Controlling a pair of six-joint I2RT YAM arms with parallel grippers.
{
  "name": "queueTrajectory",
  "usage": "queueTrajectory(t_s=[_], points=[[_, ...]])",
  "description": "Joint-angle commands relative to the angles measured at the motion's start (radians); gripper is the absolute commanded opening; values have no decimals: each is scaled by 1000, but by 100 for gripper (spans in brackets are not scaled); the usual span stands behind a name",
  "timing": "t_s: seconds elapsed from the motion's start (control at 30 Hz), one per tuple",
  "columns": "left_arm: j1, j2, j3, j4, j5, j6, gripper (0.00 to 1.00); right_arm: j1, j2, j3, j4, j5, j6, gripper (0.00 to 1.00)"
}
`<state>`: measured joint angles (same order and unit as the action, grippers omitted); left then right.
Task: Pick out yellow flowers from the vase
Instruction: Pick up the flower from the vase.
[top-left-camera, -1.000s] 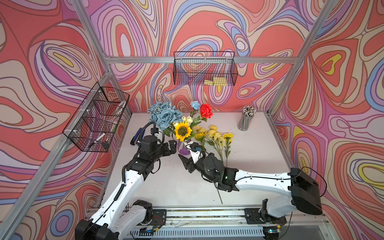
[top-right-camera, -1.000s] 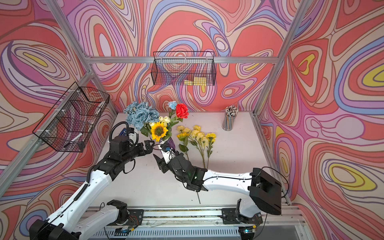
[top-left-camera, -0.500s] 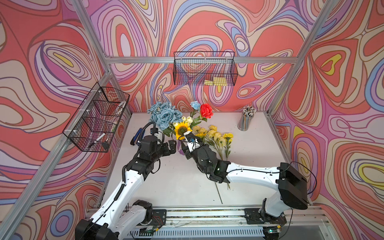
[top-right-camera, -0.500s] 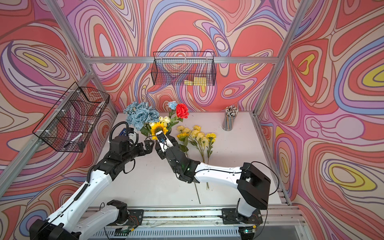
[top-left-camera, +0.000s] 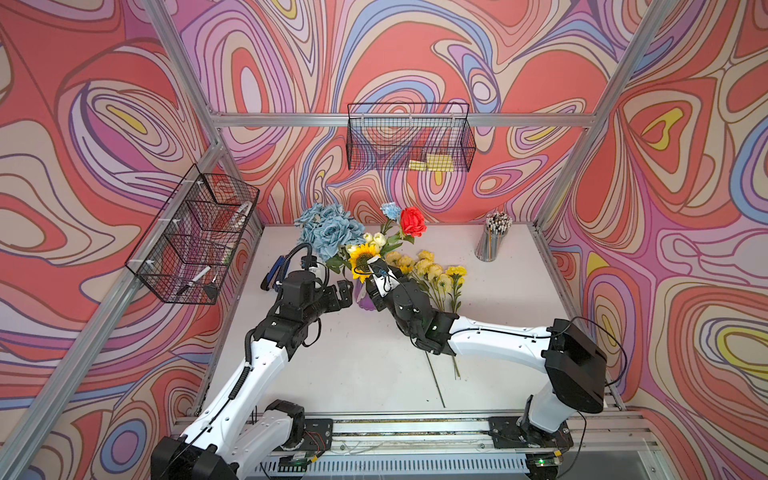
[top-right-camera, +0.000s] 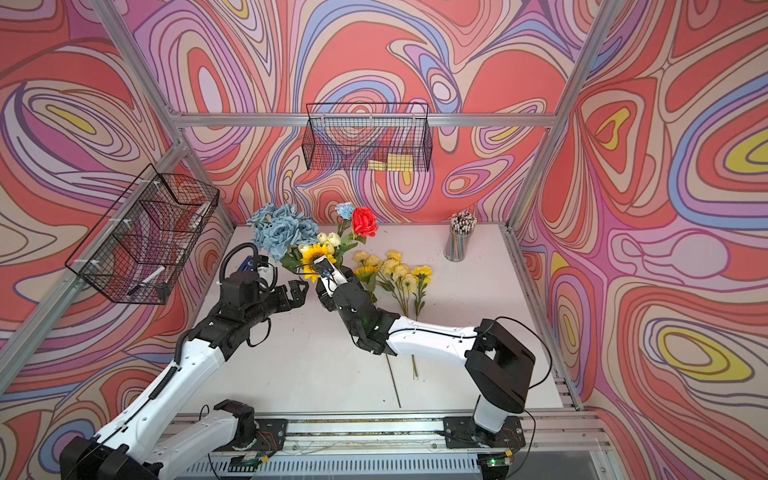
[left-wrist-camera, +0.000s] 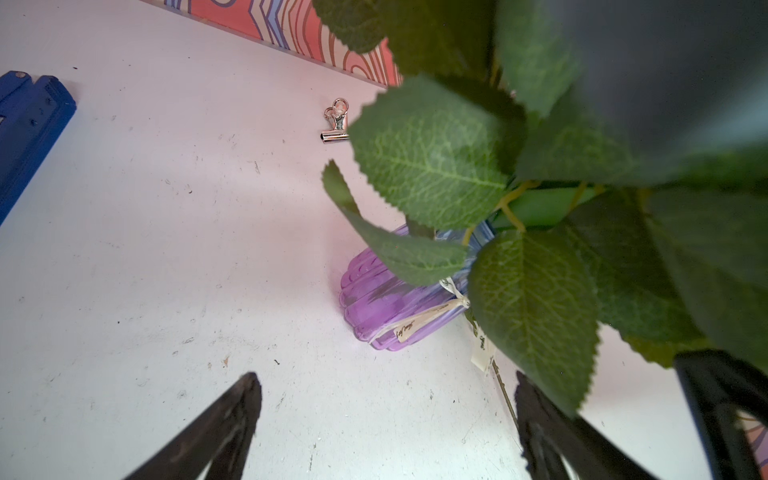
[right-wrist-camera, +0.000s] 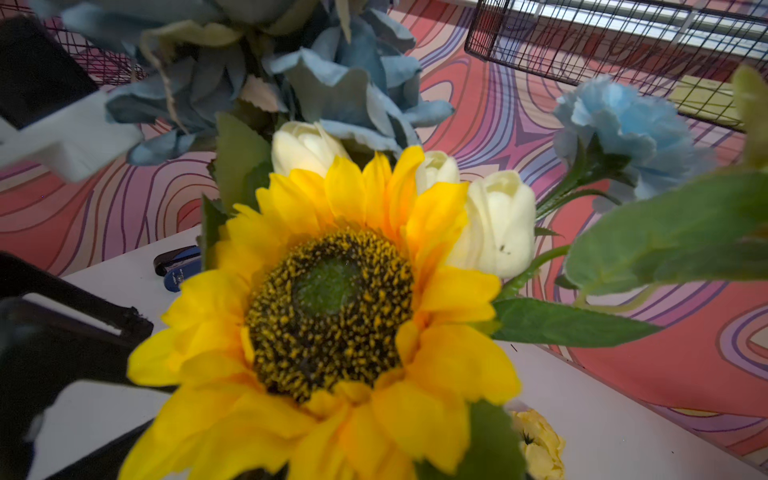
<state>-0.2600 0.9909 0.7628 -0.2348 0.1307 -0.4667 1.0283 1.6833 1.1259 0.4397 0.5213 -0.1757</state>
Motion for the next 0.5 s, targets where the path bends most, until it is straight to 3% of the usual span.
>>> queueTrajectory(t_s=[0.0,0.13,0.3,0.47], points=[[5,-1,4,13,-9,8,96,-7,33,46,4,-58,-15,52],[6,-13,3,8,-17,8,96,-7,44,62,10,-78,-8,36],[5,-11,4,3,-18,11,96,-6,35,79,-3,-87,-8,1],[5,-10,6,3,-18,11,96,-7,-15,70,-33,-82,3,0]])
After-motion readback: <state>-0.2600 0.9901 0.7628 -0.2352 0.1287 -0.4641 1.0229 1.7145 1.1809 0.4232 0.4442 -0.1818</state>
